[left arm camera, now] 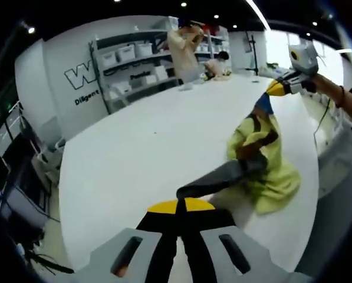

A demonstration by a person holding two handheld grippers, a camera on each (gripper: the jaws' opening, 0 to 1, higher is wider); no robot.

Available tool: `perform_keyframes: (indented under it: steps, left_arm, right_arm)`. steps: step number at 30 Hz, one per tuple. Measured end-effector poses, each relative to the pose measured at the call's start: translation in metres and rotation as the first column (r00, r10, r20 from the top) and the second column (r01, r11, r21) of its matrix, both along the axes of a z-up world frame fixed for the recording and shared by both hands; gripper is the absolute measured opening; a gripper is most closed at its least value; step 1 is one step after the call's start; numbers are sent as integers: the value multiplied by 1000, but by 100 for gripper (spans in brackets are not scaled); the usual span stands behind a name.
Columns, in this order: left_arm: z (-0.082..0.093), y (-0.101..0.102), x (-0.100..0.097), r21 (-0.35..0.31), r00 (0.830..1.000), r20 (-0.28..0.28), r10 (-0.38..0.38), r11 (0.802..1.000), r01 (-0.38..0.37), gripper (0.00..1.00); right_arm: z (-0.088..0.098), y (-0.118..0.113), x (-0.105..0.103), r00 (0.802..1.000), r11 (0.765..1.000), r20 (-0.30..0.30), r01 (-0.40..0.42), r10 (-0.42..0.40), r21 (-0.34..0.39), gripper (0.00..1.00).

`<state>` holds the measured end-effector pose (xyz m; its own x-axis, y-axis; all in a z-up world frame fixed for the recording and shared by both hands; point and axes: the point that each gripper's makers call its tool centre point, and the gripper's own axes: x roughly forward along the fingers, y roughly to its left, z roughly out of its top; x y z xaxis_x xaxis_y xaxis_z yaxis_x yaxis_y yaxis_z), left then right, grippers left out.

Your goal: Fold the garment on the visible template until the final outline fits inside the template.

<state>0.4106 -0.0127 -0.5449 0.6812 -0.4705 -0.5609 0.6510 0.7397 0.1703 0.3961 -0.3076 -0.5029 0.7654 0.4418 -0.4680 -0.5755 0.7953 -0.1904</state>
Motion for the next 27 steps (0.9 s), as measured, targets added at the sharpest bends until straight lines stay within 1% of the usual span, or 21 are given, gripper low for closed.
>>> perform_keyframes:
  steps: [2, 3, 4, 6, 9, 11, 17, 19, 20, 21, 23, 24, 27]
  left_arm:
    - [4, 6, 2, 1, 1000, 6, 24, 1000, -24, 0]
    - [7, 14, 5, 16, 998, 20, 58, 998, -58, 0]
    - [9, 16, 6, 17, 998, 26, 64, 998, -64, 0]
    - [13, 20, 7, 15, 997, 24, 73, 997, -73, 0]
    - [23, 27, 13, 22, 995, 42, 89, 996, -90, 1]
    - [29, 32, 19, 23, 993, 56, 100, 995, -102, 1]
    - [38, 48, 37, 12, 987, 63, 148, 989, -149, 1]
    - [39, 54, 45, 19, 984, 63, 166, 986, -167, 1]
    - [38, 57, 49, 22, 983, 62, 175, 984, -176, 1]
    - [38, 61, 55, 23, 981, 60, 183, 983, -184, 1]
    - [35, 65, 61, 22, 980, 41, 197, 980, -198, 1]
    - [34, 67, 65, 22, 978, 36, 204, 979, -205, 1]
    - [24, 77, 81, 30, 972, 9, 235, 971, -235, 1]
  right_arm:
    - [8, 1, 4, 1000, 1000, 16, -4, 4, -13, 0]
    - [10, 1, 6, 1000, 1000, 22, -5, 6, -27, 0]
    - [12, 1, 10, 1000, 999, 29, -9, 11, -45, 0]
    - [13, 1, 14, 999, 998, 29, -11, 13, -60, 0]
    - [20, 4, 24, 999, 997, 36, -18, 21, -78, 0]
    - [24, 6, 32, 999, 997, 42, -21, 25, -80, 0]
    - [28, 11, 59, 999, 996, 38, -19, 23, -84, 0]
    - [28, 14, 69, 1000, 998, 20, -16, 18, -56, 0]
    - [27, 14, 75, 1000, 999, 0, -5, 5, -50, 0]
    - [27, 15, 80, 1000, 998, 4, -10, 10, -55, 0]
    - [25, 17, 88, 1000, 998, -4, -14, 13, -60, 0]
    - [23, 18, 91, 1000, 998, -17, -16, 15, -62, 0]
    - [15, 21, 111, 999, 999, -54, -1, -2, -49, 0]
